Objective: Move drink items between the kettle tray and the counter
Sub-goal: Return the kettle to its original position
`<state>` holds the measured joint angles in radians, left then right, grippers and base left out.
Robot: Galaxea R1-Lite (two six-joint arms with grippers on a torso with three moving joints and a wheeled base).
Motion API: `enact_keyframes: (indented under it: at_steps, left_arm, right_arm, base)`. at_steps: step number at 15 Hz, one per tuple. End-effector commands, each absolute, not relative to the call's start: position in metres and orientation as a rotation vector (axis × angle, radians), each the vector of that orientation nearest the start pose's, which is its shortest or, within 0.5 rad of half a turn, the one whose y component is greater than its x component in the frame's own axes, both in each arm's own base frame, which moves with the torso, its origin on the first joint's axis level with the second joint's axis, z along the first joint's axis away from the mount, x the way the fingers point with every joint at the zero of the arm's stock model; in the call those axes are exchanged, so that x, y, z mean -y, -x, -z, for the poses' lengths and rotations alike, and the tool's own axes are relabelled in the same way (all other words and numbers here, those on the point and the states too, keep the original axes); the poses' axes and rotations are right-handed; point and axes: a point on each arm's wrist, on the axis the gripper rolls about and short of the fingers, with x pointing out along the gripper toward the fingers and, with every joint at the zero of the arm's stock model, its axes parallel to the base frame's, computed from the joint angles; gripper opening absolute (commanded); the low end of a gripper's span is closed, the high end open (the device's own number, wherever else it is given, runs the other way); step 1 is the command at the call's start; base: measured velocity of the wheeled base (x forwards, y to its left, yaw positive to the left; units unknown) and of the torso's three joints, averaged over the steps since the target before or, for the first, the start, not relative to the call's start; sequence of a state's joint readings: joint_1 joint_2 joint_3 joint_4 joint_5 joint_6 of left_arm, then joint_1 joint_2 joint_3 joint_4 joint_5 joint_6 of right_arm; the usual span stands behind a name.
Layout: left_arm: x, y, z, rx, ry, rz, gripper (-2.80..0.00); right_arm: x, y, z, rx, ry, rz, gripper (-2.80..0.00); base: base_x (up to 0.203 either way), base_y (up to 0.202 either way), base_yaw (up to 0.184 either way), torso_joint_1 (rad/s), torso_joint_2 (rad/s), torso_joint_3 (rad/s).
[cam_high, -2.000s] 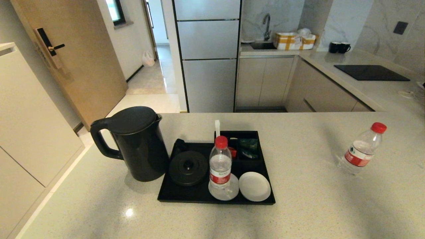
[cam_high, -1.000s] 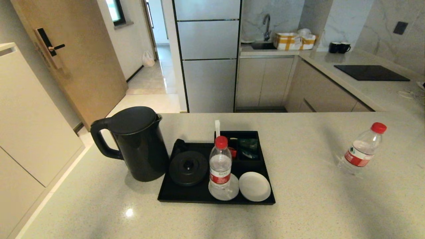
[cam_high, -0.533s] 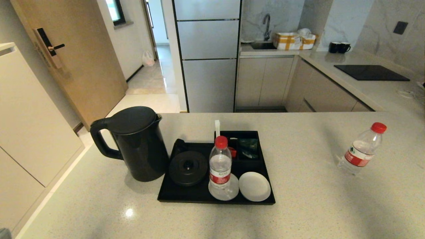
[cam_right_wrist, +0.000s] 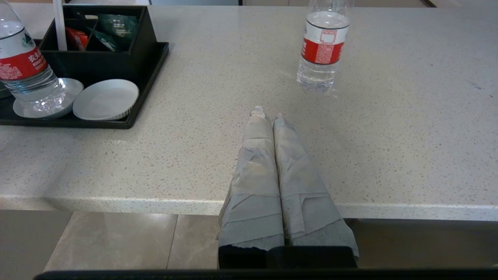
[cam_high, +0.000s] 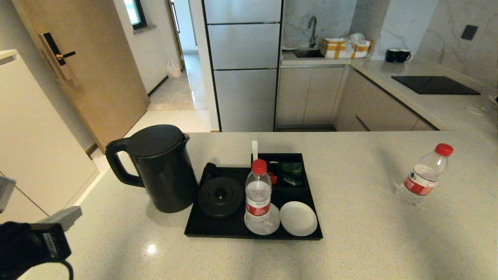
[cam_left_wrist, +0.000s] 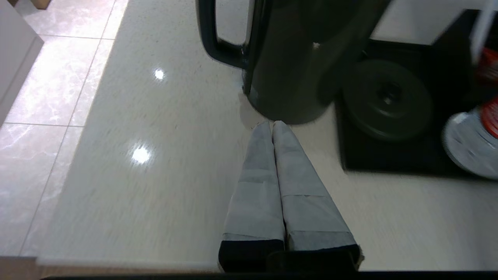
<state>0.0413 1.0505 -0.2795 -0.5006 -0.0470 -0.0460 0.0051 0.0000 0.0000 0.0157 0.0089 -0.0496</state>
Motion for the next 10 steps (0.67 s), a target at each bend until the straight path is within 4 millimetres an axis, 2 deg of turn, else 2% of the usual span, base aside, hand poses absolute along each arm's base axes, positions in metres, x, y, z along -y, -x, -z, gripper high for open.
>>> enact_keyframes:
  at_steps: [1, 5, 10]
  left_arm:
    - [-0.008, -0.17, -0.141, -0.34, 0.064, -0.015, -2.8]
    - [-0.02, -0.21, -0.123, -0.232, 0.052, -0.088, -2.8]
    - [-0.027, -0.224, -0.124, -0.193, 0.0, -0.121, -2.8]
  right_arm:
    - [0.0, 0.023, -0.074, -0.014, 0.051, -0.016, -2.8]
    - [0.0, 0.023, -0.074, -0.014, 0.051, -0.016, -2.8]
    - [0.0, 0.023, -0.074, -0.013, 0.051, -0.016, -2.8]
  base:
    - [0.0, 0.0, 0.0, 0.0, 0.0, 0.0]
    - [0.0, 0.0, 0.0, 0.0, 0.0, 0.0]
    - [0.0, 0.0, 0.0, 0.0, 0.0, 0.0]
